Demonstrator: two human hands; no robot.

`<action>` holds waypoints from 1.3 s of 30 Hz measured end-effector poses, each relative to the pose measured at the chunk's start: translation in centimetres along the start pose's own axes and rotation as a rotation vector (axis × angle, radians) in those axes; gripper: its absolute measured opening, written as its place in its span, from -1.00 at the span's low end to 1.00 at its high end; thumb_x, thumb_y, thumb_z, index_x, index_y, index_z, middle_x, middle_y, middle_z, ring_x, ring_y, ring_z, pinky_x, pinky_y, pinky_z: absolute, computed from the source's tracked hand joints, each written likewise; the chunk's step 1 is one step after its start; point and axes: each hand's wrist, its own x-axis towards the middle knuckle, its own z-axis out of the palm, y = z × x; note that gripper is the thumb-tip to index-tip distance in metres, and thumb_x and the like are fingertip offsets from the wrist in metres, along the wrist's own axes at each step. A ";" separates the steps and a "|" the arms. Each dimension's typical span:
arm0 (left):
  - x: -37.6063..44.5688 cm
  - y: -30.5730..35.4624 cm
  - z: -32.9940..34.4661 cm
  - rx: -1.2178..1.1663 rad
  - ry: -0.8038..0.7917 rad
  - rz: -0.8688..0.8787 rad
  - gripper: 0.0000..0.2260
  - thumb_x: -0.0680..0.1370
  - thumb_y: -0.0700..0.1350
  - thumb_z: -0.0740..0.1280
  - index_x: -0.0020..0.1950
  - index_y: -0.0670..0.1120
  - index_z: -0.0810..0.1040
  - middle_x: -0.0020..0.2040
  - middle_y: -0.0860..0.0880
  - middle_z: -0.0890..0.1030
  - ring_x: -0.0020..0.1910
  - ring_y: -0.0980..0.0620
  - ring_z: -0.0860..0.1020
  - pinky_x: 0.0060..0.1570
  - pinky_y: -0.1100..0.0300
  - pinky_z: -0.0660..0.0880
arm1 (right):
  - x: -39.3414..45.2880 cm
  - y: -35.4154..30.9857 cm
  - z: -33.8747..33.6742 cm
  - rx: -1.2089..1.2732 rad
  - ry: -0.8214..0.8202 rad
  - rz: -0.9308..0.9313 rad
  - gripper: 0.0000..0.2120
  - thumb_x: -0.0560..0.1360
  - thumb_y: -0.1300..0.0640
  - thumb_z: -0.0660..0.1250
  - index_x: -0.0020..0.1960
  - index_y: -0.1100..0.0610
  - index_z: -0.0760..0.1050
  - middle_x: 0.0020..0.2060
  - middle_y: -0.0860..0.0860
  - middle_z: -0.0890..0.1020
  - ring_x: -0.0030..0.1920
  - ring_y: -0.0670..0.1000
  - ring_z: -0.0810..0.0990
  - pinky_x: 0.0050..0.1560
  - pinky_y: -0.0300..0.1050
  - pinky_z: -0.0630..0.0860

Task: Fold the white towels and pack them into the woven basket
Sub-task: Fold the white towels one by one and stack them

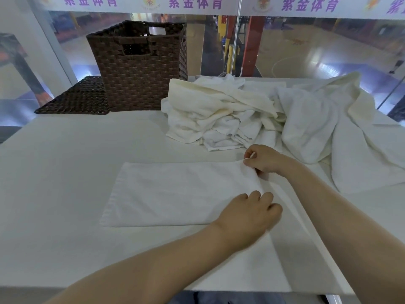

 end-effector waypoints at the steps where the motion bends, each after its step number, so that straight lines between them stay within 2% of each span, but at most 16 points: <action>1: 0.1 0.1 -0.3 0.020 -0.055 -0.022 -0.69 0.21 -0.20 0.44 -0.10 -0.08 0.47 -0.24 -0.02 0.44 -0.38 0.02 0.18 -0.47 0.15 0.08 | 0.1 -0.1 0.0 -0.001 -0.001 0.006 -0.86 0.58 0.11 0.29 0.09 0.14 0.49 -0.14 0.06 0.60 -0.26 0.02 0.60 -0.29 -0.20 0.48; 4: 0.6 0.0 -1.1 0.044 -0.157 -0.148 -0.65 0.10 -0.13 0.52 -0.20 -0.04 0.49 -0.35 0.01 0.40 -0.45 0.03 0.12 -0.51 0.15 -0.09 | 0.1 0.0 0.4 0.013 0.011 0.021 -0.86 0.58 0.10 0.28 0.09 0.13 0.48 -0.14 0.05 0.60 -0.26 0.00 0.60 -0.30 -0.21 0.46; 8: 0.1 -1.0 -2.0 -0.027 -0.152 -0.282 -0.64 0.10 -0.15 0.55 -0.22 -0.06 0.48 -0.37 0.01 0.20 -0.54 0.04 0.07 -0.49 0.21 -0.20 | -0.3 0.1 0.6 0.084 0.049 0.048 -0.86 0.56 0.12 0.31 0.08 0.16 0.50 -0.13 0.10 0.64 -0.25 0.04 0.62 -0.28 -0.17 0.52; 10: -0.7 -1.5 -3.0 -0.146 -0.097 -0.319 -0.74 0.28 -0.14 0.48 -0.14 -0.10 0.46 -0.32 0.01 0.21 -0.54 0.04 0.08 -0.51 0.23 -0.12 | -0.6 -0.2 0.1 0.165 0.030 0.058 -0.87 0.54 0.17 0.33 0.06 0.18 0.51 -0.18 0.12 0.63 -0.29 0.04 0.60 -0.30 -0.14 0.56; 12: -1.3 -2.3 -4.0 -0.322 -0.003 -0.392 -0.86 0.46 -0.13 0.33 -0.07 -0.12 0.39 -0.27 0.00 0.28 -0.47 -0.02 0.23 -0.50 0.16 0.09 | -0.8 -1.3 -0.8 0.212 0.029 0.054 -0.90 0.52 0.20 0.36 0.02 0.16 0.52 -0.25 0.10 0.60 -0.35 0.01 0.56 -0.36 -0.16 0.52; 14: -2.1 -3.0 -5.9 -0.509 0.083 -0.513 -0.85 0.49 -0.13 0.27 -0.14 -0.08 0.29 -0.25 0.03 0.31 -0.37 -0.01 0.33 -0.40 0.13 0.23 | -1.1 -3.5 -2.0 0.262 0.039 0.024 -0.94 0.50 0.23 0.36 -0.03 0.13 0.52 -0.31 0.07 0.56 -0.41 -0.02 0.50 -0.42 -0.19 0.47; 16: -3.1 -3.9 -7.8 -0.652 0.223 -0.609 -0.80 0.48 -0.17 0.27 -0.20 -0.06 0.23 -0.29 0.06 0.31 -0.36 0.08 0.30 -0.35 0.22 0.23 | -1.5 -6.3 -3.2 0.287 0.050 -0.027 -0.94 0.49 0.25 0.35 -0.05 0.14 0.52 -0.34 0.06 0.52 -0.45 -0.03 0.45 -0.45 -0.21 0.42; 20: -5.9 -5.9 -10.0 -0.880 0.429 -0.817 -0.76 0.48 -0.23 0.25 -0.24 -0.03 0.20 -0.34 0.10 0.26 -0.37 0.14 0.25 -0.31 0.25 0.31 | -1.6 -13.2 -3.8 0.172 0.071 -0.162 -0.89 0.47 0.26 0.33 -0.02 0.26 0.57 -0.33 0.10 0.47 -0.46 0.00 0.35 -0.49 -0.24 0.30; 23: -8.5 -7.2 -10.9 -1.047 0.550 -0.972 -0.82 0.45 -0.19 0.21 -0.23 0.02 0.23 -0.33 0.11 0.28 -0.35 0.12 0.29 -0.19 -0.14 0.48 | -0.7 -18.6 -1.5 0.039 0.092 -0.246 -0.74 0.45 0.18 0.34 0.02 0.36 0.56 -0.25 0.15 0.49 -0.35 0.07 0.40 -0.40 -0.16 0.34; 24: -9.4 -7.5 -11.1 -1.071 0.585 -1.016 -0.83 0.44 -0.18 0.21 -0.24 0.02 0.24 -0.31 0.08 0.31 -0.32 0.09 0.33 -0.17 -0.18 0.49 | -0.6 -20.1 -0.3 -0.011 0.080 -0.270 -0.72 0.45 0.15 0.33 0.02 0.37 0.56 -0.25 0.16 0.50 -0.33 0.08 0.42 -0.38 -0.15 0.36; 27: -12.5 -8.5 -11.2 -1.079 0.660 -1.125 -0.83 0.42 -0.19 0.23 -0.24 0.00 0.24 -0.26 -0.03 0.35 -0.26 -0.02 0.40 -0.23 -0.03 0.43 | -0.2 -23.9 3.6 -0.143 0.035 -0.336 -0.84 0.45 0.13 0.31 -0.15 0.25 0.52 -0.35 0.12 0.51 -0.41 0.08 0.43 -0.42 -0.19 0.36; 30: -15.7 -10.0 -11.0 -1.077 0.732 -1.189 -0.81 0.47 -0.20 0.25 -0.22 -0.07 0.23 -0.25 -0.06 0.33 -0.25 -0.04 0.36 -0.18 0.01 0.57 | 0.8 -26.4 7.2 -0.213 0.031 -0.351 -0.87 0.44 0.09 0.34 -0.12 0.16 0.50 -0.30 0.08 0.57 -0.35 0.06 0.53 -0.38 -0.19 0.48; 32: -17.7 -11.1 -10.7 -1.001 0.734 -1.243 -0.77 0.55 -0.23 0.27 -0.23 -0.12 0.25 -0.28 -0.03 0.35 -0.26 0.00 0.38 -0.18 0.04 0.60 | 1.7 -27.3 9.5 -0.237 0.033 -0.352 -0.88 0.41 0.07 0.34 -0.20 0.13 0.49 -0.33 0.06 0.58 -0.34 0.07 0.57 -0.29 -0.14 0.54; 35: -20.3 -12.6 -9.8 -0.811 0.605 -1.299 -0.80 0.55 -0.16 0.28 -0.21 -0.12 0.31 -0.33 0.05 0.39 -0.36 0.10 0.35 -0.28 0.04 0.44 | 2.6 -27.9 12.3 -0.312 0.045 -0.343 -0.84 0.41 0.08 0.32 -0.30 0.11 0.42 -0.38 0.03 0.54 -0.39 0.03 0.52 -0.38 -0.20 0.43; 37: -21.6 -13.2 -9.1 -0.715 0.466 -1.317 -0.84 0.53 -0.14 0.29 -0.17 -0.09 0.33 -0.32 0.02 0.42 -0.44 0.16 0.30 -0.33 0.21 0.33 | 2.9 -27.7 13.8 -0.333 0.022 -0.324 -0.85 0.41 0.12 0.31 -0.28 0.13 0.40 -0.36 0.03 0.51 -0.38 0.03 0.50 -0.42 -0.19 0.35; 39: -22.5 -13.4 -8.5 -0.609 0.366 -1.301 -0.86 0.53 -0.15 0.29 -0.15 -0.07 0.33 -0.32 0.01 0.46 -0.44 0.15 0.34 -0.39 0.30 0.29 | 3.3 -27.3 15.1 -0.329 0.011 -0.313 -0.86 0.42 0.14 0.31 -0.25 0.11 0.36 -0.32 0.02 0.49 -0.32 0.06 0.50 -0.43 -0.18 0.31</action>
